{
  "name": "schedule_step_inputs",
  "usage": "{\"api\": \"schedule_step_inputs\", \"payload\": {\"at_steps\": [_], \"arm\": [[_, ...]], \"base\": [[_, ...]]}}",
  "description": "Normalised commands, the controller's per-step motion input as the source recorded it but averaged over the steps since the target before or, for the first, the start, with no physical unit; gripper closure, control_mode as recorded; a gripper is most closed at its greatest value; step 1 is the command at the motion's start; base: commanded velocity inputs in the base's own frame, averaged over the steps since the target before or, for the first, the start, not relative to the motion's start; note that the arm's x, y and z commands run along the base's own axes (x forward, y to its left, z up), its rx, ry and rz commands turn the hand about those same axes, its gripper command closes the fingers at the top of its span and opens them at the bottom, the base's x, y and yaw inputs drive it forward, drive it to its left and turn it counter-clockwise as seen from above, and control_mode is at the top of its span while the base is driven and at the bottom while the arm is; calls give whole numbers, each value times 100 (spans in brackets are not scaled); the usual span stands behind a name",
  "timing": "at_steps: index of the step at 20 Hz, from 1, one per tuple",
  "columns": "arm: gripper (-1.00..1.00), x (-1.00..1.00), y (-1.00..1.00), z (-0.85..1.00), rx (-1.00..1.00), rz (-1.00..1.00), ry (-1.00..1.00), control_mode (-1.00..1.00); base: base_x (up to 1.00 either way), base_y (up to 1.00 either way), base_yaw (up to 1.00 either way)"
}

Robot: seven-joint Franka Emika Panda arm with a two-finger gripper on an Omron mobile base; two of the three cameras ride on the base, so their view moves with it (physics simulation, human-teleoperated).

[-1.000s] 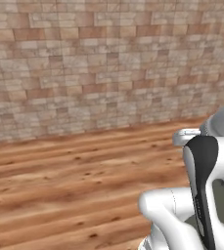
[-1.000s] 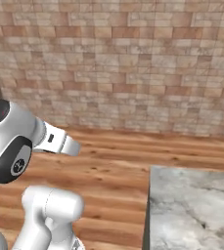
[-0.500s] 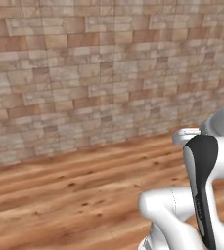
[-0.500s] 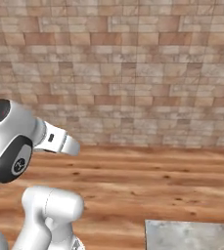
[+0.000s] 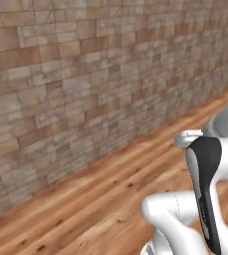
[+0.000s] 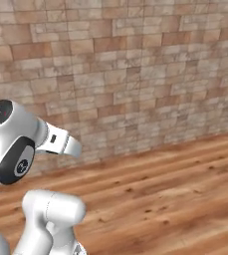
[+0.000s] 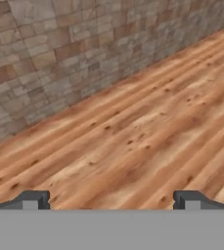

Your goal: Transport the fish and mushroom to the fridge. Place the fish on the rack containing meat and place the mushroom on the rack containing the vegetable, ensuring meats and vegetables are on different racks.

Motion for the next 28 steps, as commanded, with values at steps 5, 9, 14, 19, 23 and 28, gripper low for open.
{"api": "schedule_step_inputs", "payload": {"at_steps": [5, 9, 14, 19, 23, 28], "arm": [[-100, 0, 0, 0, 0, 0, 0, 100], [-100, 0, 0, 0, 0, 0, 0, 100], [-100, 0, 0, 0, 0, 0, 0, 100], [-100, 0, 0, 0, 0, 0, 0, 100], [-100, 0, 0, 0, 0, 0, 0, 100], [-100, 0, 0, 0, 0, 0, 0, 100]], "base": [[100, 70, -71], [100, 72, -70], [100, 89, -60], [100, 97, -57], [100, 100, -53], [100, 49, -57]]}}
